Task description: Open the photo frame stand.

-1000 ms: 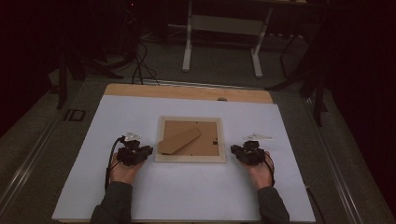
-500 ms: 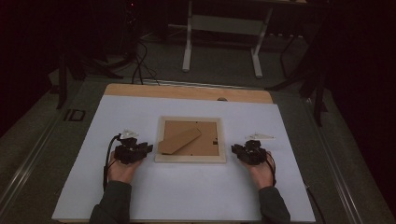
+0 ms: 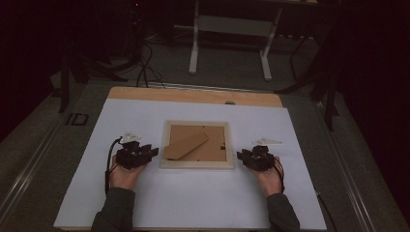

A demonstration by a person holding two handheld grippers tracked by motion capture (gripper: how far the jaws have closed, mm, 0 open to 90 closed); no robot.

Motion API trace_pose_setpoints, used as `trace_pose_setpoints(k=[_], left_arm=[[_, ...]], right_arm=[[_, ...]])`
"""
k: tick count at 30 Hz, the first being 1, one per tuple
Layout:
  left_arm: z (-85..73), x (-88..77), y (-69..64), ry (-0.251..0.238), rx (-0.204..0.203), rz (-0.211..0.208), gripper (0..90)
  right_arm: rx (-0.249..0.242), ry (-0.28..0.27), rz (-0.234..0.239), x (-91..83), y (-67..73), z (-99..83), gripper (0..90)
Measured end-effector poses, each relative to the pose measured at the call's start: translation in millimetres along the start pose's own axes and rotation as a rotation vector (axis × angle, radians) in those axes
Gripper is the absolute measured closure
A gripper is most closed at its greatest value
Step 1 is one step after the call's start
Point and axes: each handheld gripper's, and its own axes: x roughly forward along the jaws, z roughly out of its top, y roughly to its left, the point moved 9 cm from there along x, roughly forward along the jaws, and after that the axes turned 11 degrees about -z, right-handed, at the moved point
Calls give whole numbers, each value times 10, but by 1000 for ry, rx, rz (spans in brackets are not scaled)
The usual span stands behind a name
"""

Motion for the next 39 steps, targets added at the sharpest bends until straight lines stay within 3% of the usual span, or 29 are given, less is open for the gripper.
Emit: trace_pose_setpoints(k=[8,13,19,31,39], left_arm=[[151,-118,-95,-36,2,-24,581],[240,-153,-165,-44,25,-28,553],[338,-118,-244,-35,59,-36,549],[539,-34,-341,-27,78,-56,555],[599,10,-357,-25,60,-98,565]], right_arm=[[8,-9,4,-39,-4,15,667],[15,-15,2,-49,-24,20,667],[14,-18,5,-53,-12,22,662],[25,-17,9,-60,-31,23,649],[23,-15,12,-52,-26,18,646]])
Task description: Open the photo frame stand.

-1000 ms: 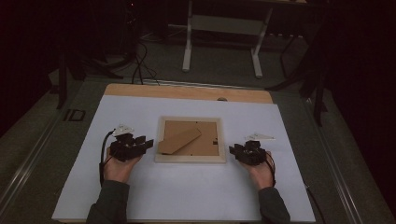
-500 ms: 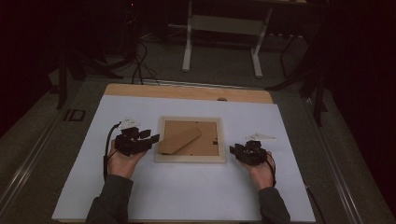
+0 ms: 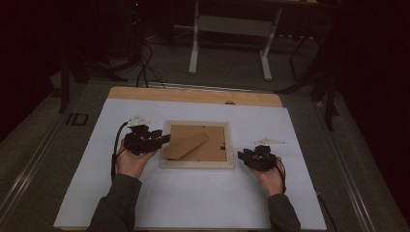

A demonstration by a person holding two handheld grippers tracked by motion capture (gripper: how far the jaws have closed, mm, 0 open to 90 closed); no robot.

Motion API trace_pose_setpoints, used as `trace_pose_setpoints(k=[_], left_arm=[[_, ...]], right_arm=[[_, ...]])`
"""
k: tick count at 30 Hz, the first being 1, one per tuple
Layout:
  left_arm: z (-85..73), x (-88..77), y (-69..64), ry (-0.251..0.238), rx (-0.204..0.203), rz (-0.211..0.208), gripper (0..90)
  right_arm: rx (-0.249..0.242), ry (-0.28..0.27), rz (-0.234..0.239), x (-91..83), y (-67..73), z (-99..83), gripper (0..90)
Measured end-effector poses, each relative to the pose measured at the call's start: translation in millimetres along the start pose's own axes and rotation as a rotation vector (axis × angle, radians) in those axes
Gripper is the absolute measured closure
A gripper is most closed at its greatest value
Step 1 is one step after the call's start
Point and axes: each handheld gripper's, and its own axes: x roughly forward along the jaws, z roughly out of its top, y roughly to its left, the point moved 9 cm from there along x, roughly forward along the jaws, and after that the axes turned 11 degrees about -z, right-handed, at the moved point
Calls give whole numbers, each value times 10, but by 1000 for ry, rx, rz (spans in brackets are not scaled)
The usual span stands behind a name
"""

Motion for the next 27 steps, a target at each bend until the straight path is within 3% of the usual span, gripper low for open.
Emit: trace_pose_setpoints(k=[15,22,27], left_arm=[[38,153,12,39,5,25,487],[33,251,-5,64,18,6,466],[38,312,0,73,2,-5,461]], right_arm=[[3,4,3,5,-6,-10,642],[4,4,5,3,-3,-9,632],[4,7,9,5,4,-13,623]])
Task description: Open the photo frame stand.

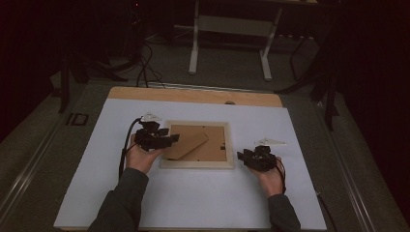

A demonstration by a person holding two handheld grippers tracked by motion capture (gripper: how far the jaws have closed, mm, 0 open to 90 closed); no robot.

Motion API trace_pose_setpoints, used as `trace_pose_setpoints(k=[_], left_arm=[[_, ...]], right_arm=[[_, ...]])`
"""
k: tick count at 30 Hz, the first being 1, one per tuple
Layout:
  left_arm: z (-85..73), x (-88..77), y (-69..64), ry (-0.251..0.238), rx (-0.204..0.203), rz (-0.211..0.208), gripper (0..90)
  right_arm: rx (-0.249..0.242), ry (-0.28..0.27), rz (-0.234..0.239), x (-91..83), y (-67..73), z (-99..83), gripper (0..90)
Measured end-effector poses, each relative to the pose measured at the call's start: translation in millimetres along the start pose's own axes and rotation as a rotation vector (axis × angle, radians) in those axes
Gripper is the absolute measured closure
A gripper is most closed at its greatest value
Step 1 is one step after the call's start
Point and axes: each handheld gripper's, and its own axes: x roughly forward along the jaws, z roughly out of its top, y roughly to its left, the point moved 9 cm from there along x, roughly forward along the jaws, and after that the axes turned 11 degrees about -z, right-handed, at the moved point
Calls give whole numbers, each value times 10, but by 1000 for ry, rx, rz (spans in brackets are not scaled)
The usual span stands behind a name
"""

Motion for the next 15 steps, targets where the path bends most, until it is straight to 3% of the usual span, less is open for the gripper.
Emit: trace_pose_setpoints(k=[8,15], left_arm=[[3,140,-46,46,23,-17,439],[-22,267,-60,85,9,-56,389]], right_arm=[[9,-4,16,-10,12,10,604],[15,-3,27,-11,17,11,601]])
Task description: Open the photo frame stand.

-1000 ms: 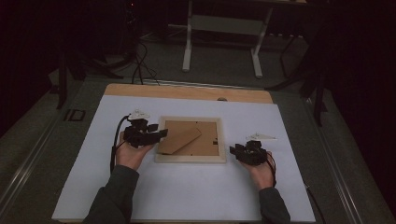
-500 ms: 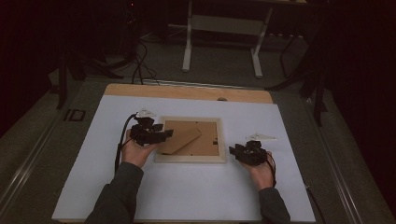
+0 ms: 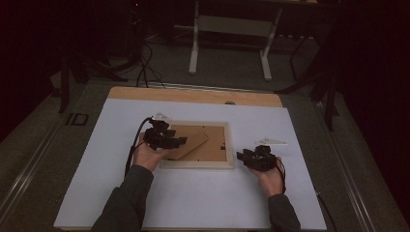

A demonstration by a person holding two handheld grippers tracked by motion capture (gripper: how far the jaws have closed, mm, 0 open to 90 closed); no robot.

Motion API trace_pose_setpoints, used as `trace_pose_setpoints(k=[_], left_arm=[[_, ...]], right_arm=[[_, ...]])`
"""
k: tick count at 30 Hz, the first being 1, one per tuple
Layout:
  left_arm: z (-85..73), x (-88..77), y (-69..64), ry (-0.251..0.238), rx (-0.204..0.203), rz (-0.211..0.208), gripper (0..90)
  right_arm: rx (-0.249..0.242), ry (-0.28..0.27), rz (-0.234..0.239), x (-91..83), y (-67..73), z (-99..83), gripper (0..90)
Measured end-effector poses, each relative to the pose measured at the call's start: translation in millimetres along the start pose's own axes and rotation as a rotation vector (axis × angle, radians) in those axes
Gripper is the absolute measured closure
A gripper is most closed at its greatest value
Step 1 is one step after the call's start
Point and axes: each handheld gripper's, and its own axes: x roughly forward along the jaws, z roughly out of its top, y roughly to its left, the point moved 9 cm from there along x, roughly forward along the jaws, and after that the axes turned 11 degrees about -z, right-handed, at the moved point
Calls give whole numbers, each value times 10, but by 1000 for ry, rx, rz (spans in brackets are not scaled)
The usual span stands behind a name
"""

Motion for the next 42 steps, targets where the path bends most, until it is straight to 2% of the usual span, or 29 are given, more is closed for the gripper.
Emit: trace_pose_setpoints(k=[7,13,16,20,27,35,42], left_arm=[[-8,115,14,18,-20,-37,348],[-22,182,44,39,-22,-38,315],[-42,220,59,59,-9,-36,291],[-87,261,70,95,9,-36,287],[-142,302,110,130,13,-32,285],[-188,368,96,157,23,-52,267],[-236,406,123,188,6,-68,253]], right_arm=[[10,-2,11,-2,7,5,601],[10,-4,15,-7,8,8,598],[12,-4,17,-11,7,9,597],[13,-5,17,-11,5,9,596],[11,-3,18,-6,6,5,595],[14,-3,20,-10,1,4,593],[15,-2,21,-11,0,3,592]])
